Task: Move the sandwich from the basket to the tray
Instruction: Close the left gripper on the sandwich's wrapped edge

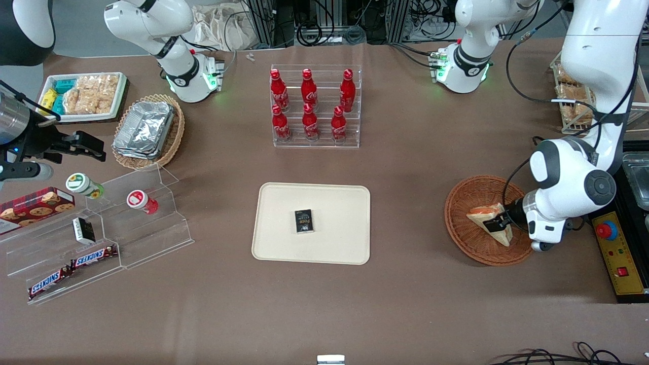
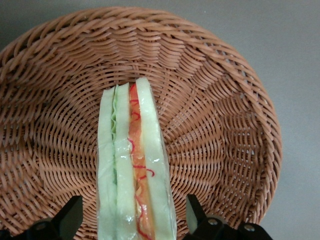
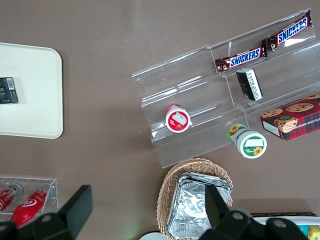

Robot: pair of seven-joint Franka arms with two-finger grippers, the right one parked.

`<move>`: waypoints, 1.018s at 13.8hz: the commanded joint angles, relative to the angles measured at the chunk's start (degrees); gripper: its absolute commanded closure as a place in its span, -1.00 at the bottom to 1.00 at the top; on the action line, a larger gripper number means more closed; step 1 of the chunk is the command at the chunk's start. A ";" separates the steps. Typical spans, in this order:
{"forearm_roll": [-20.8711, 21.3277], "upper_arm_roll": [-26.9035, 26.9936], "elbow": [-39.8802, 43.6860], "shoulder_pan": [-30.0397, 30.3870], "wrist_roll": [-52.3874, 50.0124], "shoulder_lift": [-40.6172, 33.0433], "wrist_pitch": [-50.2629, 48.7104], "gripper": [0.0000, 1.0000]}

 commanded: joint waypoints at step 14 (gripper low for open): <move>-0.14 -0.82 6.96 -0.17 -3.45 -10.73 -18.01 0.97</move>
